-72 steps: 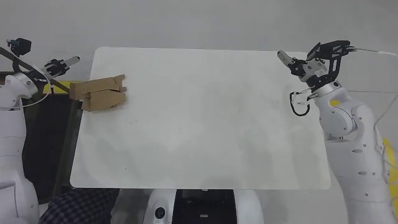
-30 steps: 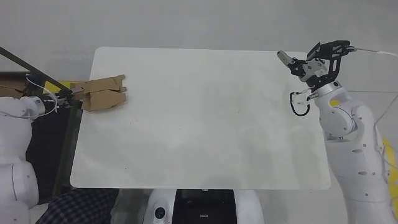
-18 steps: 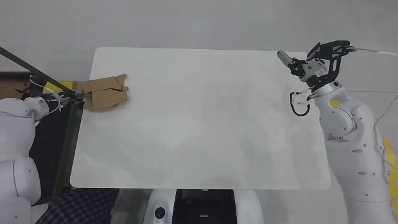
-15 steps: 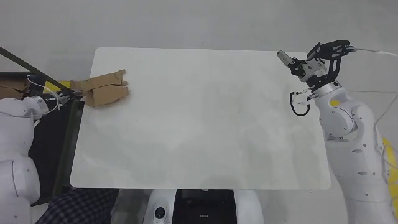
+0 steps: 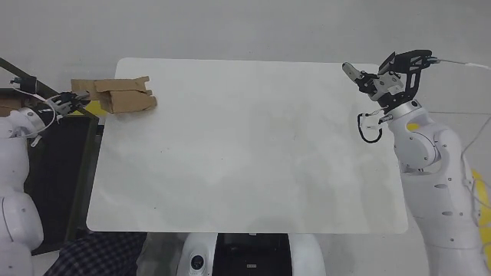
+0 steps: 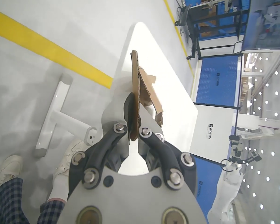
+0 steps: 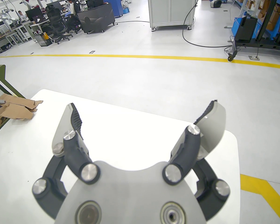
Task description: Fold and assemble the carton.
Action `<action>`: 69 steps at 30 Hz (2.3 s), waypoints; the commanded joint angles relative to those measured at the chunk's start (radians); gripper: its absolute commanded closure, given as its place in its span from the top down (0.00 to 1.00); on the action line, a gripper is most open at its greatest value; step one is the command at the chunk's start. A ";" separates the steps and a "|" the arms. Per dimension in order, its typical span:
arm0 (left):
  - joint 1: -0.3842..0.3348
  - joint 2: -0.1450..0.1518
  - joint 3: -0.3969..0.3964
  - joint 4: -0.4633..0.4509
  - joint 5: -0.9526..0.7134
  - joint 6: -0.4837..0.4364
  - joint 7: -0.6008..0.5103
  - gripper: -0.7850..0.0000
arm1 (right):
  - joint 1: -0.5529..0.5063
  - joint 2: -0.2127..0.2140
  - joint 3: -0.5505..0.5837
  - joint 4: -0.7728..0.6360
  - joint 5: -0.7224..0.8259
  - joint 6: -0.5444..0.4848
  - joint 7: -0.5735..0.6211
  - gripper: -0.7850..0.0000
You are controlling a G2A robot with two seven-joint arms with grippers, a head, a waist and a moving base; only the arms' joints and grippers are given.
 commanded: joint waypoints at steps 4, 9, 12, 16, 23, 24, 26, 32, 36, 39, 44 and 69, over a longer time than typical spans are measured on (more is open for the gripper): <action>-0.017 -0.010 -0.004 -0.035 -0.088 0.003 -0.082 0.00 | 0.000 0.000 0.000 0.000 0.000 0.000 0.000 1.00; -0.030 -0.044 0.023 -0.087 -0.196 0.007 -0.182 0.00 | 0.000 0.000 0.000 0.000 0.000 0.000 0.000 1.00; -0.035 -0.068 0.051 -0.140 -0.259 0.030 -0.229 0.00 | 0.000 0.000 0.000 0.000 0.000 0.000 0.000 1.00; -0.011 -0.100 0.111 -0.258 -0.336 0.065 -0.263 0.00 | 0.000 0.000 0.000 0.000 0.000 0.000 0.000 1.00; 0.059 -0.141 0.219 -0.484 -0.485 0.122 -0.321 0.00 | 0.000 0.000 0.000 0.000 0.000 0.000 0.000 1.00; 0.069 -0.145 0.233 -0.516 -0.507 0.132 -0.330 0.00 | 0.000 0.000 0.000 0.000 0.000 0.000 0.000 1.00; 0.086 -0.153 0.261 -0.578 -0.549 0.149 -0.348 0.00 | 0.000 0.000 0.000 0.000 0.000 0.000 0.000 1.00; 0.114 -0.167 0.335 -0.749 -0.610 0.187 -0.386 0.00 | 0.000 0.000 0.000 0.000 0.000 0.000 0.000 1.00; 0.112 -0.174 0.375 -0.839 -0.660 0.214 -0.412 0.00 | 0.000 0.000 0.000 0.000 0.000 0.000 0.000 1.00; 0.115 -0.178 0.399 -0.893 -0.693 0.226 -0.425 0.00 | 0.000 0.000 0.000 0.000 0.000 0.000 0.000 1.00; 0.118 -0.186 0.436 -0.905 -0.749 0.241 -0.439 0.00 | 0.000 0.000 0.000 0.000 0.000 0.000 0.000 1.00; 0.105 -0.196 0.483 -0.868 -0.747 0.238 -0.437 0.00 | 0.000 0.000 0.000 0.000 0.000 0.000 0.000 1.00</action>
